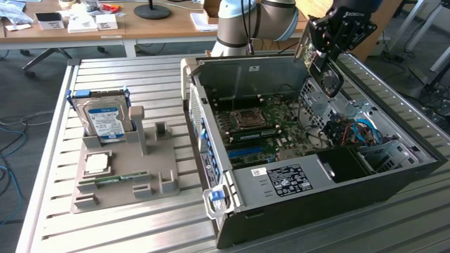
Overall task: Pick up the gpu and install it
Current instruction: 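Insert the gpu into the slot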
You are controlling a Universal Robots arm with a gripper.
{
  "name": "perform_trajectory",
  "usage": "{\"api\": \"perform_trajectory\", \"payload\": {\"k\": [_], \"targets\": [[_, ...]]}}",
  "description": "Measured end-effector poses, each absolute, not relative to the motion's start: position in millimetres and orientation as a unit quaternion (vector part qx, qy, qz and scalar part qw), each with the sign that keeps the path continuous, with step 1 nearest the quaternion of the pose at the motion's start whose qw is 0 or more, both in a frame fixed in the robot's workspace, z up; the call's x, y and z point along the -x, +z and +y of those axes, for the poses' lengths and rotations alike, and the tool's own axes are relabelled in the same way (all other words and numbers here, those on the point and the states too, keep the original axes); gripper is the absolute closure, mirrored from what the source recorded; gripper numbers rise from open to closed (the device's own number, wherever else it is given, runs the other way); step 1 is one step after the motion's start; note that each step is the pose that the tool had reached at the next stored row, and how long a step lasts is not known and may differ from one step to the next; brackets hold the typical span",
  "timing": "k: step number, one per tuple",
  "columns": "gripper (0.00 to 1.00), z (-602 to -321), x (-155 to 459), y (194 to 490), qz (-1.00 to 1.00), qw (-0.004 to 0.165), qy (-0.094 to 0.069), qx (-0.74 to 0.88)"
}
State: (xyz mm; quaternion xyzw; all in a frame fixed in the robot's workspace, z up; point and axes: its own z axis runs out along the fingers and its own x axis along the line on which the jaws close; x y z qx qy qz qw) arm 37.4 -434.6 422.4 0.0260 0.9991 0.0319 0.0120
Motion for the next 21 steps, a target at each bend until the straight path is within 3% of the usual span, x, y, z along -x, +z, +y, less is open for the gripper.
{"api": "perform_trajectory", "payload": {"k": [21], "targets": [[0.73, -434.6, -37.4, 422.0, 0.999, 0.01, 0.032, 0.032]]}}
